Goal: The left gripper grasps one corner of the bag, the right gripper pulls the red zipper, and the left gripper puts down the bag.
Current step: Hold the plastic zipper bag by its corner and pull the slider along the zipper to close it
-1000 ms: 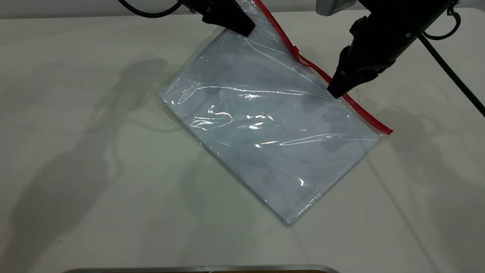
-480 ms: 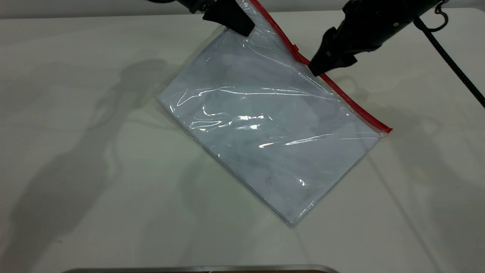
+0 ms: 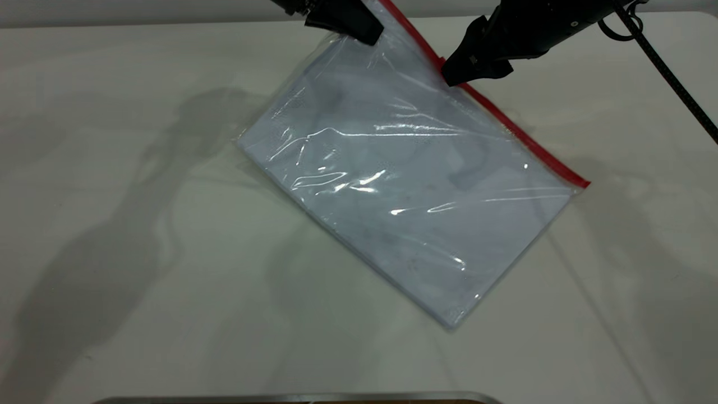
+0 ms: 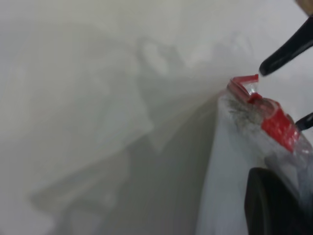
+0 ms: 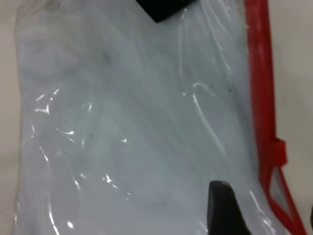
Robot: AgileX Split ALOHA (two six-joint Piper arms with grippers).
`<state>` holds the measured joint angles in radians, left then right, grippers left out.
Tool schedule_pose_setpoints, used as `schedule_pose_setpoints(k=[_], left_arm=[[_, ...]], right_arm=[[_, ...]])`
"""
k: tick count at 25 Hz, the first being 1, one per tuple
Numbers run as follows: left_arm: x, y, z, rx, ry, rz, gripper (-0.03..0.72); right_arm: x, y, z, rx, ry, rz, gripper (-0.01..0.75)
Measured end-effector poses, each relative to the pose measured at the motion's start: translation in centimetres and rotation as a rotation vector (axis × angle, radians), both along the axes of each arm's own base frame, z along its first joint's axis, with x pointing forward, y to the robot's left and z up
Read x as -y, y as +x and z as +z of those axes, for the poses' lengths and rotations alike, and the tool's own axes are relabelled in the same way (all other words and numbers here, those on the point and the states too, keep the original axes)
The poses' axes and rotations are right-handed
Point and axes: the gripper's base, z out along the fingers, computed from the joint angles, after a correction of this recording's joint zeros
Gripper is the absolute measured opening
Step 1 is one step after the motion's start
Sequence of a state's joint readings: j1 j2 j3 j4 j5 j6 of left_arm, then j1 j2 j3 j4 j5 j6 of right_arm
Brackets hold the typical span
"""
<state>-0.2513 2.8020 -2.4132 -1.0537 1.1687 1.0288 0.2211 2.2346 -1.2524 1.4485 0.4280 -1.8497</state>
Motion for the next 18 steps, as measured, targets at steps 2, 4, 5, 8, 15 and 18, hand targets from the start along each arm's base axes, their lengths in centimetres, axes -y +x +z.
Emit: schedule_pose_setpoints(k=[2, 4, 5, 8, 15, 18], left_arm=[[0.1, 0.0, 0.1, -0.003, -0.012, 0.004, 0.053], [0.2, 0.0, 0.1, -0.004, -0.016, 0.003, 0.053], [0.3, 0.0, 0.1, -0.004, -0.017, 0.002, 0.053], [0.6, -0.2, 0.1, -0.004, -0.017, -0.005, 0.053], [1.2, -0.4, 0.2, -0.006, -0.022, -0.014, 0.053], [1.2, -0.4, 0.2, -0.006, -0.023, -0.014, 0.053]], right_arm=[[0.0, 0.0, 0.0, 0.007, 0.000, 0.003, 0.446], [0.0, 0.1, 0.1, 0.016, 0.007, -0.001, 0.436], [-0.1, 0.2, 0.1, 0.022, 0.009, -0.002, 0.431], [-0.1, 0.3, 0.2, 0.040, 0.017, -0.005, 0.415], [0.1, 0.5, 0.2, 0.062, -0.006, -0.015, 0.381], [0.3, 0.6, 0.2, 0.068, -0.026, -0.030, 0.365]])
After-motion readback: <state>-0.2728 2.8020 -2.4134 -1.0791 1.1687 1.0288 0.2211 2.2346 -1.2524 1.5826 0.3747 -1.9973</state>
